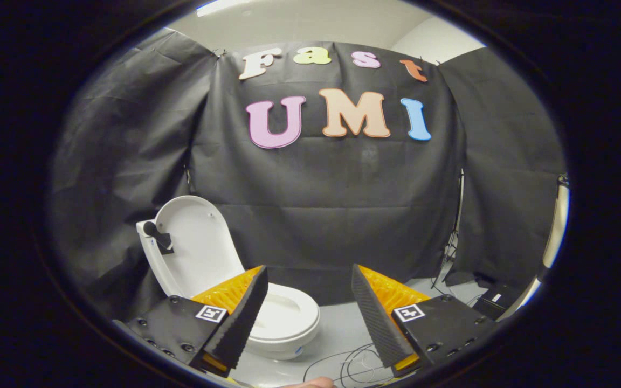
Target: Open the toilet lid.
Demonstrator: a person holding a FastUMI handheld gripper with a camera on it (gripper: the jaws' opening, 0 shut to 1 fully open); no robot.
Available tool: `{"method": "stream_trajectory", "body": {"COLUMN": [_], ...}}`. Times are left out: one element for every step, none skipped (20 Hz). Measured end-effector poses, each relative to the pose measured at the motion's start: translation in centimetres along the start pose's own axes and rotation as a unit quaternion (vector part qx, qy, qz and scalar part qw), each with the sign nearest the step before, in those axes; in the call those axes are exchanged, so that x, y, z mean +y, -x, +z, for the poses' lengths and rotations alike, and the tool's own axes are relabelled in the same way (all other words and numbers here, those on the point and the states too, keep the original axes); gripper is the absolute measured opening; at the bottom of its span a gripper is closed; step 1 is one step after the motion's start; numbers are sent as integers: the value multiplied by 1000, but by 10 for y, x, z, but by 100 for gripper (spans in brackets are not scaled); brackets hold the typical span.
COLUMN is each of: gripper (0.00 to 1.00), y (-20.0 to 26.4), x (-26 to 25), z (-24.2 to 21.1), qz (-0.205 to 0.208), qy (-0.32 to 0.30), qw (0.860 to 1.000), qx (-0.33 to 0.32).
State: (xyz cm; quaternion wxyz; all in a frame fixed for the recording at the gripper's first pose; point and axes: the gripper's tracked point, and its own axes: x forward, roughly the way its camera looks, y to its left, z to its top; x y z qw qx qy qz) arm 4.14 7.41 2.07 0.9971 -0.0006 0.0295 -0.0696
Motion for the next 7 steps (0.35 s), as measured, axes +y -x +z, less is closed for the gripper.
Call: {"method": "stream_trajectory", "body": {"gripper": [97, 97, 97, 97, 97, 97, 97], "y": [2, 4, 5, 6, 7, 7, 7], "x": [-4, -6, -8, -10, -11, -12, -12], "z": [1, 2, 3, 3, 0, -1, -3], "qz": [-5, -7, -10, -11, -13, -13, -12], "qy": [2, 2, 1, -2, -4, -3, -3], "qw": [1000, 1000, 1000, 1000, 1000, 1000, 1000], "qx": [-1, -5, -7, -6, -4, -4, -4]}}
